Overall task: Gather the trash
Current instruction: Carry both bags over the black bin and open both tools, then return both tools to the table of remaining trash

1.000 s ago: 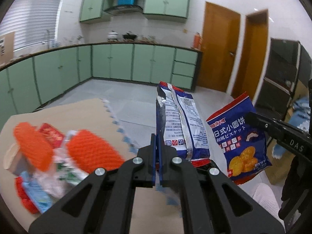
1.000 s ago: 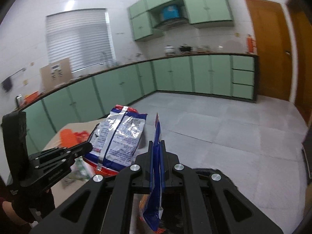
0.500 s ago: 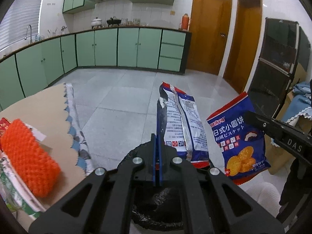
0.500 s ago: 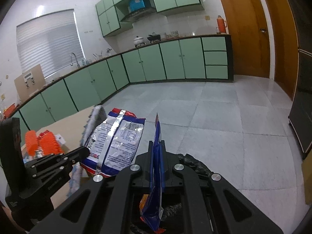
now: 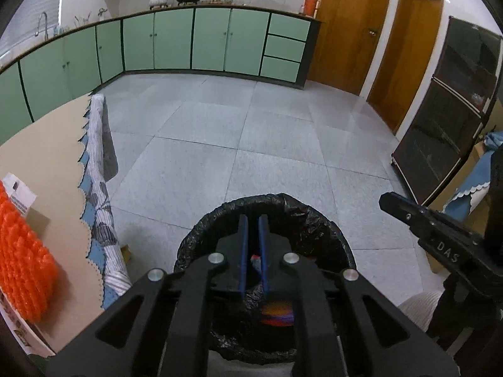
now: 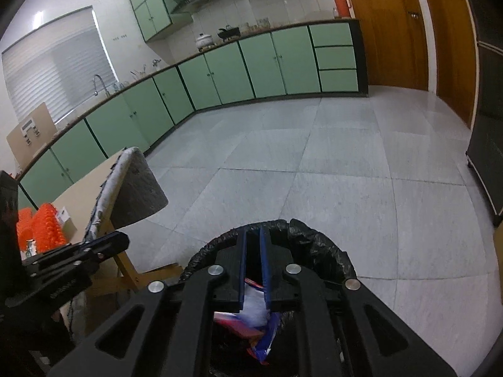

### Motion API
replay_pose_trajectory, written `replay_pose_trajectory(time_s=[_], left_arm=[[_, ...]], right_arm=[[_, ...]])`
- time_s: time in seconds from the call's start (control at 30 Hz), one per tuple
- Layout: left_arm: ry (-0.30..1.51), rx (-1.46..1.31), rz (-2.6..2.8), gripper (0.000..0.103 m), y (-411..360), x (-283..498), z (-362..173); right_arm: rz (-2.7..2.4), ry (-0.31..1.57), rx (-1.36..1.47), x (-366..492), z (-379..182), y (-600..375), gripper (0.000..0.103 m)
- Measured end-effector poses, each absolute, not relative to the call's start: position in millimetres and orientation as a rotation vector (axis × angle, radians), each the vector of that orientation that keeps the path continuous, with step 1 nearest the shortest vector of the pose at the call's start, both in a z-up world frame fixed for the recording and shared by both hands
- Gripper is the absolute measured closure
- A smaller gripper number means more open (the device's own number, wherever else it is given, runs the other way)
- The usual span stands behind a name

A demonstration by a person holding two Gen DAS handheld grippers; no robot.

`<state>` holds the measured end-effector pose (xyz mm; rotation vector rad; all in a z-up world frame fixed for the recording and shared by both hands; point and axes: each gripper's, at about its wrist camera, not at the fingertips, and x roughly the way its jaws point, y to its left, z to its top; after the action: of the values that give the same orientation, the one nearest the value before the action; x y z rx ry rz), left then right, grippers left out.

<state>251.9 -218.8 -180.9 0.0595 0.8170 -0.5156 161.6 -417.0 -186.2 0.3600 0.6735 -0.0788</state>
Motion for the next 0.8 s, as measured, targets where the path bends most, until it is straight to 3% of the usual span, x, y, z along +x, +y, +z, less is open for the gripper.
replay_pose_trajectory(time_s=[0.07, 0.33, 0.5, 0.8], left_arm=[[0.805, 0.059, -0.516, 0.087, -216.5, 251.8, -178.1], [0.67, 0.039, -0.497, 0.054, -191.1, 225.7, -136.5], [0.556, 0.038, -0.389, 0.044, -141.3, 207.3, -102.3], [0.498, 0.044, -0.149, 0.041, -38.7, 179.8, -88.0]], right_arm=[[-0.084, 0.673, 0.364, 160.2, -185.1, -417.6, 0.091], [-0.097, 0.6, 0.34, 143.7, -152.3, -402.1, 0.037], [-0.044, 0.538, 0.277, 137.4, -121.4, -365.6, 0.021], [0.108, 0.492, 0.225, 149.3, -95.2, -285.7, 0.02]])
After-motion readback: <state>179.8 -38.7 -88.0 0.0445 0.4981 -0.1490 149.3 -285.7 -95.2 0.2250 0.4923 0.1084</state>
